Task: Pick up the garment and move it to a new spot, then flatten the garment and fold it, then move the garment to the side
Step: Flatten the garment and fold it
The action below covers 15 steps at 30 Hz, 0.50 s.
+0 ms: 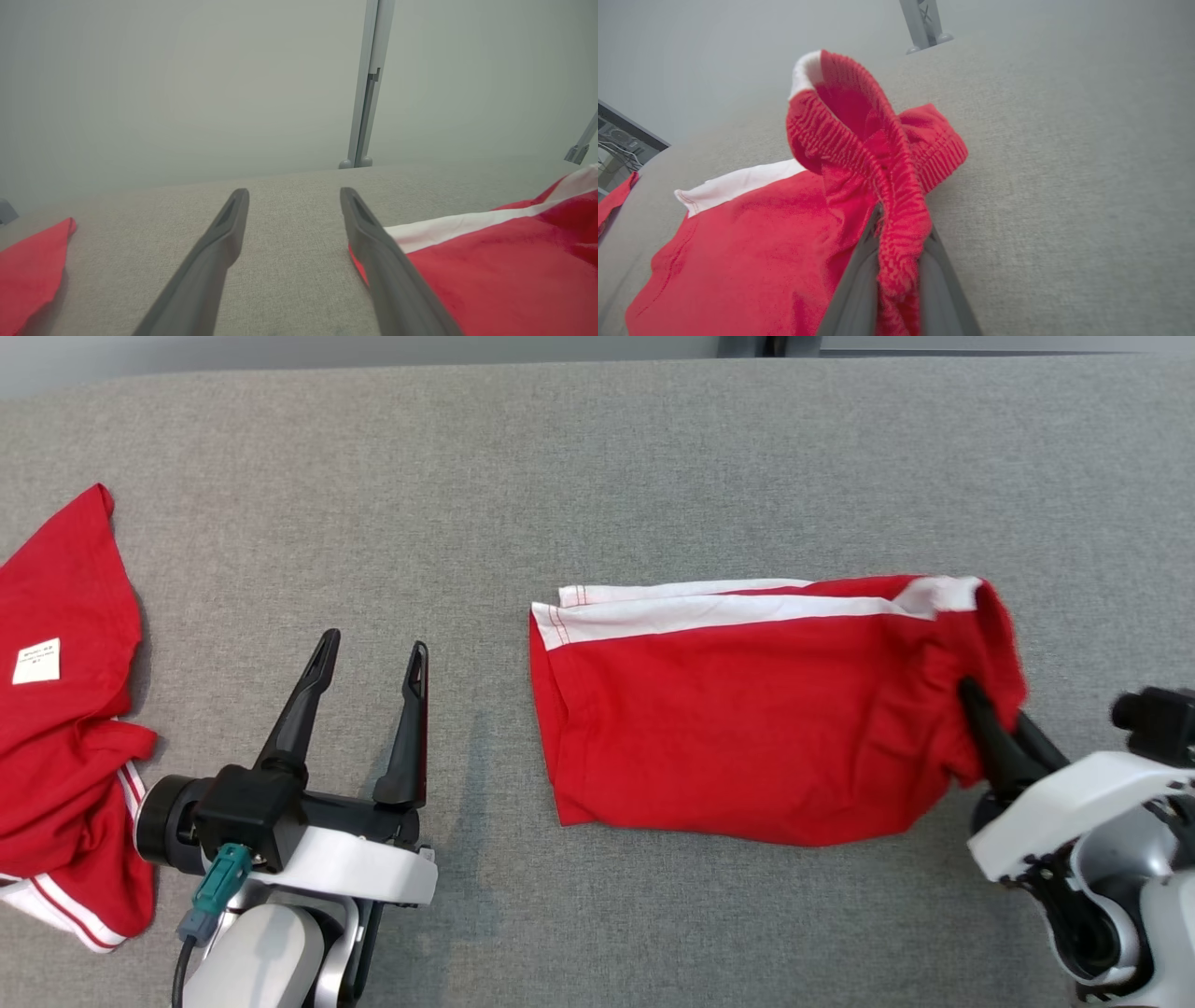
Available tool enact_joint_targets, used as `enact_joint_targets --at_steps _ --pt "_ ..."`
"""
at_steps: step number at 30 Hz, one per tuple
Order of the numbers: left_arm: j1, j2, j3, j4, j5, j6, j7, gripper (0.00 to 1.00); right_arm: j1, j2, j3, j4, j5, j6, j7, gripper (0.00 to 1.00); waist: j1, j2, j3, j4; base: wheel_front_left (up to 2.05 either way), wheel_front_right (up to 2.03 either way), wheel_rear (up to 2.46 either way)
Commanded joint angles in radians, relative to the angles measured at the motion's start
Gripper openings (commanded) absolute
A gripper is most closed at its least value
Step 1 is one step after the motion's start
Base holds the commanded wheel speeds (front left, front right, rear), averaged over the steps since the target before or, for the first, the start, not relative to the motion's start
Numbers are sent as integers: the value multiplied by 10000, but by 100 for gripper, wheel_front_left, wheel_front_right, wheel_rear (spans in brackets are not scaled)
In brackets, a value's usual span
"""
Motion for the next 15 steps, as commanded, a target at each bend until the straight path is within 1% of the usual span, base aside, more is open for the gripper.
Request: enact_joint_targets --at_steps 1,3,6,8,11,15 --pt "70 73 13 -29 72 -18 -5 100 -116 -41 90 -150 101 4 101 0 0 0 -34 -40 0 0 0" --pt "38 78 -22 -42 70 -17 40 100 -258 51 582 -631 444 4 380 0 0 0 -60 -69 0 0 0" --pt "-21 81 -69 -60 69 -23 74 100 -495 118 1398 -1258 636 4 663 0 0 0 -82 -68 0 0 0" --pt "-69 61 -112 -74 69 -44 88 100 -693 166 1995 -1478 552 4 818 0 0 0 -73 -31 0 0 0" --pt "-146 8 -181 -84 51 -76 90 100 -1035 272 2947 -1435 472 4 960 0 0 0 -2 94 0 0 0" --pt "-264 -94 -257 -41 21 -98 72 100 -1532 363 3996 -829 310 4 879 0 0 0 157 340 0 0 0"
